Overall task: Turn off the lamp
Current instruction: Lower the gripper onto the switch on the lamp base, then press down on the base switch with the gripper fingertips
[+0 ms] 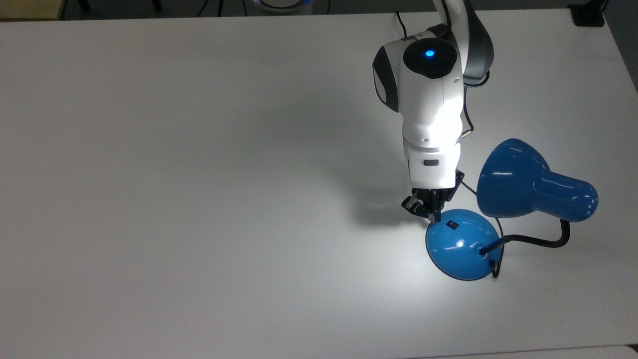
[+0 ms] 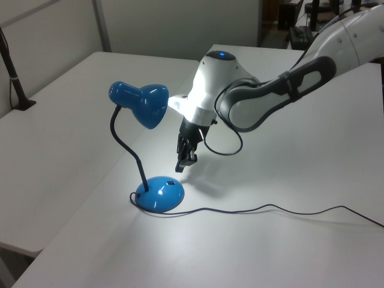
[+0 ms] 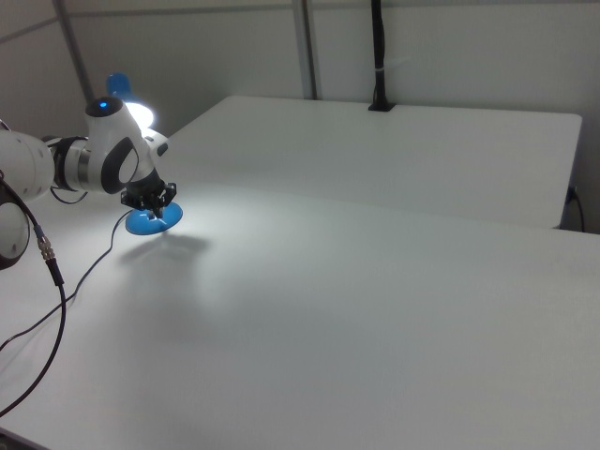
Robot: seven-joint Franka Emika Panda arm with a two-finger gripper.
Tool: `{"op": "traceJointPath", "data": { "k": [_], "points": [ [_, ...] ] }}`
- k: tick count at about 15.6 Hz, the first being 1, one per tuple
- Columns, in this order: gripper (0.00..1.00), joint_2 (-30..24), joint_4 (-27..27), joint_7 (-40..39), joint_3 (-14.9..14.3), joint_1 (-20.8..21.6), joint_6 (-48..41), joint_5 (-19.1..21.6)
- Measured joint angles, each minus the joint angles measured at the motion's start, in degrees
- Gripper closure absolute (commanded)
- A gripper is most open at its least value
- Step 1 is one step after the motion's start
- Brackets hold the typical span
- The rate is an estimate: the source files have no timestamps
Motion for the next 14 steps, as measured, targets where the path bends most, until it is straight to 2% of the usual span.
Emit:
{"op": "traceJointPath", "data": {
  "k": [4, 11, 14],
  "points": [
    [1.00, 1.91, 0.28, 0.15, -0.55, 2.28, 3.16, 0.00],
    [1.00, 2.09, 0.29, 0.15, -0.70, 2.38, 3.16, -0.11],
    [1.00, 2.30, 0.31, 0.13, -0.70, 2.42, 3.18, -2.13]
  ]
}}
